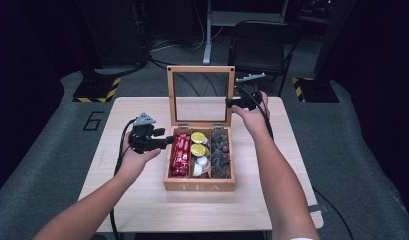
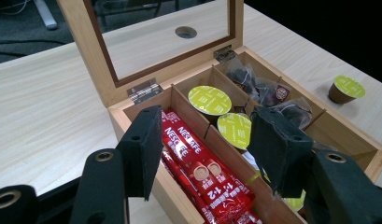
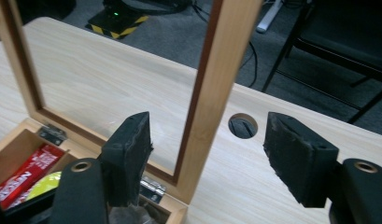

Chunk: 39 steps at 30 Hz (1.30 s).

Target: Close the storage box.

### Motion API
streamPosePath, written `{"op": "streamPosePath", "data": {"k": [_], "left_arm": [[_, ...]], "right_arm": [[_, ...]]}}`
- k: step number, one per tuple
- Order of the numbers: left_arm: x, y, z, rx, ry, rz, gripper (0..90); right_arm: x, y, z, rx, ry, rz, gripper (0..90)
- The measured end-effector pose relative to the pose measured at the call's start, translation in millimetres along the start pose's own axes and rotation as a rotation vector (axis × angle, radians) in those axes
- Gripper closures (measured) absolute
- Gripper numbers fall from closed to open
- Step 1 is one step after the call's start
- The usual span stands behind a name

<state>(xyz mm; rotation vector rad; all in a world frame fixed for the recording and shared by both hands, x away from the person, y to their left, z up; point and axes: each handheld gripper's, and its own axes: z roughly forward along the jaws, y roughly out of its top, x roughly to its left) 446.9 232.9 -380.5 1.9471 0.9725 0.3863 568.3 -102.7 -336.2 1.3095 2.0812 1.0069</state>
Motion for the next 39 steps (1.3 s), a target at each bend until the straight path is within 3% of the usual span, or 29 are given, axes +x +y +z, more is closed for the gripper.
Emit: {"op": "streamPosePath", "data": {"k": [8, 16, 32, 39], "left_arm": [[-1.0, -1.7, -1.8, -0.001, -0.007, 0.007, 44.6], [-0.2, -2.8, -5.8, -0.004, -0.001, 0.001, 44.6], [-6.1, -6.7, -13.1, -0.008, 0.019, -0.004, 44.6], [-2.1, -13.3, -21.2, -0.006, 0.038, -0.012, 44.6]], "right_arm": [[-0.2, 5.3, 8.0, 0.011, -0.025, 0.004, 30.7], [2.8, 7.8, 16.8, 0.023, -0.014, -0.017, 30.3], [-7.7, -1.2, 38.3, 0.046, 0.002, 0.005, 30.3], [-10.1, -5.1, 47.3, 0.044, 0.025, 0.016, 31.4]]}}
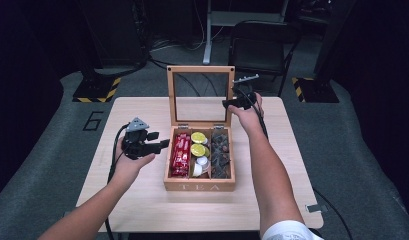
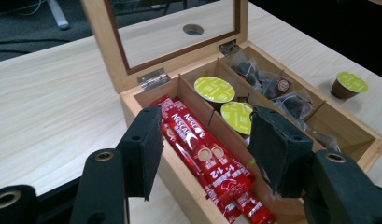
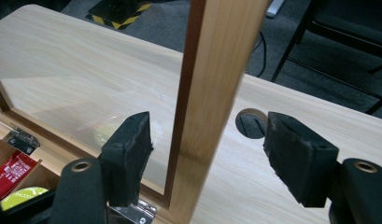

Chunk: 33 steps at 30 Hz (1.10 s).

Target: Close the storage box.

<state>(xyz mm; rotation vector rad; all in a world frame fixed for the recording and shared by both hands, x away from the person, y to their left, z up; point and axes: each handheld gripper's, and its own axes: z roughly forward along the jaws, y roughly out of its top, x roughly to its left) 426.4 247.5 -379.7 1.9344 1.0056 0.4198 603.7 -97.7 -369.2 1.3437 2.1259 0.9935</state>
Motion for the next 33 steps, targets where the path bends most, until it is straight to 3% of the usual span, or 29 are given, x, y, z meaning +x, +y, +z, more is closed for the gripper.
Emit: {"op": "streamPosePath", "data": {"k": [15, 22, 28, 31, 33], "left_arm": [[3.2, -3.6, -5.9, -0.011, 0.005, -0.008, 44.6], [5.0, -4.3, -7.1, -0.012, 0.01, -0.016, 44.7], [6.9, -6.2, -8.7, -0.009, 0.013, -0.015, 44.9], [6.9, -6.4, -9.3, -0.009, 0.015, -0.014, 45.0], [6.6, -6.4, -9.2, -0.007, 0.014, -0.014, 45.0]], "right_arm": [[11.1, 1.4, 7.7, -0.019, 0.058, -0.018, 31.6], [14.0, 3.0, 9.4, -0.017, 0.046, -0.013, 31.1], [10.1, 3.1, 7.8, -0.019, 0.052, -0.013, 39.4], [9.4, 3.2, 5.5, -0.015, 0.029, -0.008, 46.9], [8.0, 3.3, 4.8, -0.017, 0.032, 0.028, 48.1]]}}
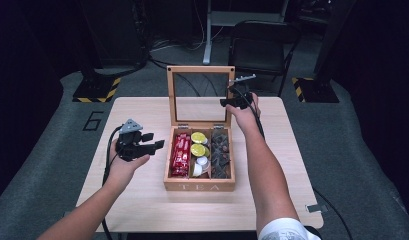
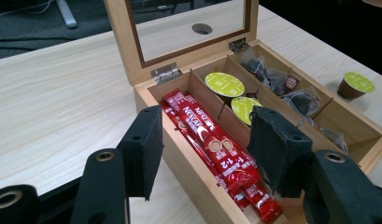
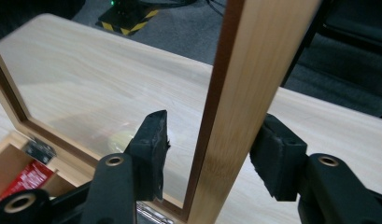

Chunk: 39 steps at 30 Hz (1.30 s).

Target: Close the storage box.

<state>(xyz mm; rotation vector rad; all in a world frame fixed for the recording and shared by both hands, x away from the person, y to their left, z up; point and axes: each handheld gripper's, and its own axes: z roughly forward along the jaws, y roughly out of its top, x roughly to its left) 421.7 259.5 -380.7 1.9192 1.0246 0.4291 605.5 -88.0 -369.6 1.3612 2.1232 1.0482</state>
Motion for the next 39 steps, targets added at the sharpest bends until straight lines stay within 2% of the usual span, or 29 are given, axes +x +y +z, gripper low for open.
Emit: {"op": "streamPosePath", "data": {"k": [1, 5, 10, 13, 21, 28, 29, 33, 34, 39], "left_arm": [[-0.3, 0.0, 0.2, -0.001, 0.0, -0.001, 45.0], [-0.3, 0.4, 0.7, 0.0, -0.003, 0.003, 45.0], [1.0, 0.8, 2.5, 0.001, 0.001, 0.004, 45.0], [0.3, 2.2, 3.7, -0.001, 0.003, -0.001, 45.0], [-3.6, 9.3, 7.1, -0.01, -0.003, 0.008, 45.0], [-0.3, 11.4, 10.5, -0.007, 0.008, 0.008, 44.9], [0.5, 11.8, 10.2, -0.003, 0.009, 0.009, 45.0], [5.1, 14.3, 8.8, -0.014, 0.023, -0.001, 45.0], [6.6, 15.7, 8.2, -0.028, 0.032, -0.016, 45.0], [11.0, 19.1, 5.8, -0.037, 0.044, -0.021, 45.0]], "right_arm": [[-0.1, 0.0, 0.1, -0.002, 0.003, 0.01, 48.2], [-0.8, 0.1, -1.4, 0.003, 0.002, 0.0, 50.7], [-5.8, -2.3, -6.6, -0.003, -0.01, -0.008, 62.6], [-6.1, -4.4, -9.1, -0.01, -0.003, 0.01, 63.4], [-5.0, -4.3, -14.3, -0.004, 0.0, 0.016, 64.3], [-2.9, -7.5, -20.2, -0.013, 0.009, 0.006, 64.7], [-4.0, -8.3, -20.8, -0.018, 0.01, -0.014, 64.8], [-1.1, -9.5, -24.2, -0.02, 0.009, -0.006, 64.9], [0.0, -10.7, -26.8, -0.018, 0.014, -0.01, 65.0], [2.2, -13.5, -30.9, -0.028, 0.008, -0.03, 65.0]]}}
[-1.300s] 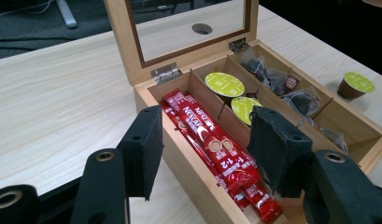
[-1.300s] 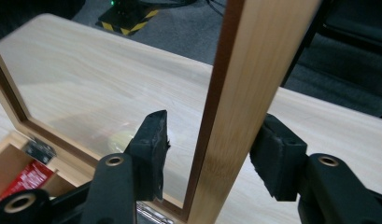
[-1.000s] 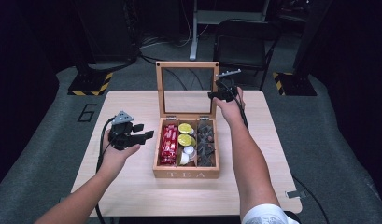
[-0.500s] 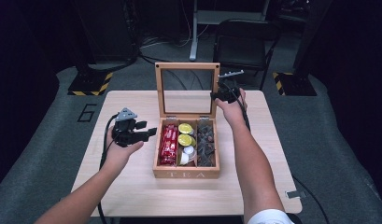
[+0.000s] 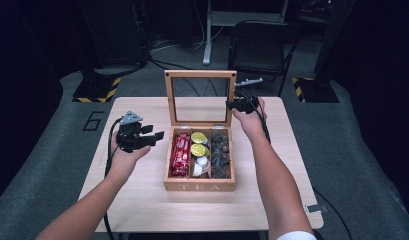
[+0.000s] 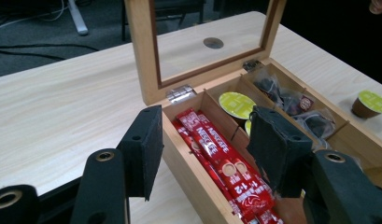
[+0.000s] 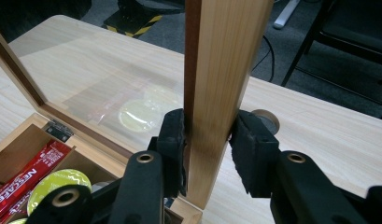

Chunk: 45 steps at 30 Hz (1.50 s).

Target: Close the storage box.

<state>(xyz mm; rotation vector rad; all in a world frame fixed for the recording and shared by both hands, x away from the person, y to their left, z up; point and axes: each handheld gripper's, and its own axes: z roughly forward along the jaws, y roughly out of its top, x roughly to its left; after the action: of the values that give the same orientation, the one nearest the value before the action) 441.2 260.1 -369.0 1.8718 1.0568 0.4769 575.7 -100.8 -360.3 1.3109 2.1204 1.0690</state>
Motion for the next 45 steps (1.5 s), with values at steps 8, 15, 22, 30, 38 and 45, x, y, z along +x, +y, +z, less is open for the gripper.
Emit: {"op": "streamPosePath", "data": {"k": [8, 15, 22, 30, 38, 45], "left_arm": [[4.4, 3.7, -0.7, 0.006, 0.016, 0.003, 45.4], [4.0, 12.8, -0.2, -0.004, 0.023, 0.008, 45.8], [2.2, 25.0, 1.2, -0.019, 0.028, 0.013, 46.1], [-0.3, 39.3, 3.5, -0.024, 0.03, 0.034, 47.1], [-0.2, 54.2, 3.8, -0.048, 0.035, 0.027, 47.5], [-0.3, 66.3, 6.0, -0.062, 0.048, 0.039, 48.3]], "right_arm": [[2.0, -5.5, -6.4, -0.014, 0.007, -0.037, 65.0], [4.8, -9.5, -11.2, -0.021, 0.007, -0.051, 65.0], [8.3, -13.5, -16.4, -0.025, 0.004, -0.073, 64.9], [11.5, -20.4, -22.7, -0.042, 0.008, -0.098, 64.8], [15.5, -26.9, -28.2, -0.049, 0.005, -0.117, 64.6], [17.7, -33.1, -31.5, -0.063, 0.006, -0.12, 64.2]]}}
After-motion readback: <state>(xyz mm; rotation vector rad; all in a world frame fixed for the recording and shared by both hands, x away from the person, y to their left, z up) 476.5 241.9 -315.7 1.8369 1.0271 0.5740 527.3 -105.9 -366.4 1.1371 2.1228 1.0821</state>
